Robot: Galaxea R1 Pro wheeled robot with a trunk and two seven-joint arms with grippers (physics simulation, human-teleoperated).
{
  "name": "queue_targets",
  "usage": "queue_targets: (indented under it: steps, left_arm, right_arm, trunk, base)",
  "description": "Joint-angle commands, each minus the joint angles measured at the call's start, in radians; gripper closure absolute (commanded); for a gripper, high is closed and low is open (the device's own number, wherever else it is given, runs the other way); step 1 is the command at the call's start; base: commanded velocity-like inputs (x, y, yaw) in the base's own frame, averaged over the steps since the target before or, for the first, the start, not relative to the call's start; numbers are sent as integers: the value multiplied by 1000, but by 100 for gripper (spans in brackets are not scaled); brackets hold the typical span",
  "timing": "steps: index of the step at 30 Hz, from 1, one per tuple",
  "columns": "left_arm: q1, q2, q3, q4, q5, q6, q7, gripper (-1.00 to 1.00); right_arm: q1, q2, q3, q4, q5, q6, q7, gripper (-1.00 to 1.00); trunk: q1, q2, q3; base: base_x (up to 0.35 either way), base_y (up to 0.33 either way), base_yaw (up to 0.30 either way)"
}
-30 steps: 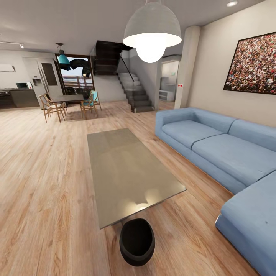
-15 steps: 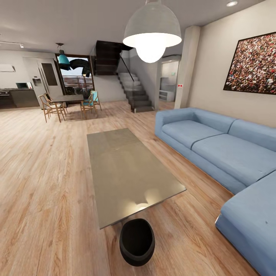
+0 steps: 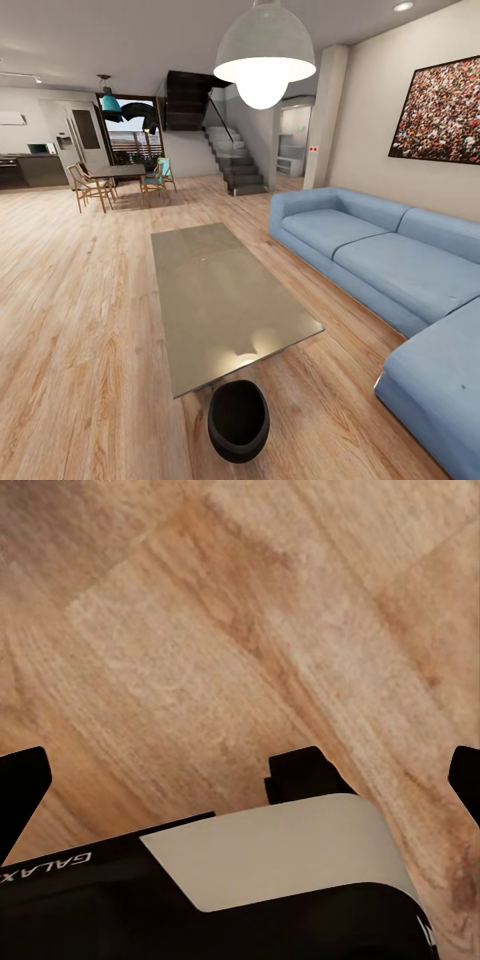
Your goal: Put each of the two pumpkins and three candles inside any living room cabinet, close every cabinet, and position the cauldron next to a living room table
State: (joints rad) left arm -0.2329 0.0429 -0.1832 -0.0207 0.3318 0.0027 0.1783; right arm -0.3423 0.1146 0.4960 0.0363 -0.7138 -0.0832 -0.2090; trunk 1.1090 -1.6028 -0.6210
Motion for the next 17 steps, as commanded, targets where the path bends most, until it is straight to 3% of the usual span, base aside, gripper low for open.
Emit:
queue_targets:
  steps: [1, 17]
  left_arm:
    - [0, 0, -9, -1, 9, 0, 3, -100]
    - [0, 0, -9, -1, 9, 0, 3, -100]
  right_arm:
    - [-1, 1, 7, 4, -8, -6, 0, -100]
    - [-1, 1, 8, 4, -9, -6, 0, -100]
  trunk:
    - [0, 0, -1]
    - [0, 0, -1]
  base:
    - [0, 0, 0]
    - [0, 0, 0]
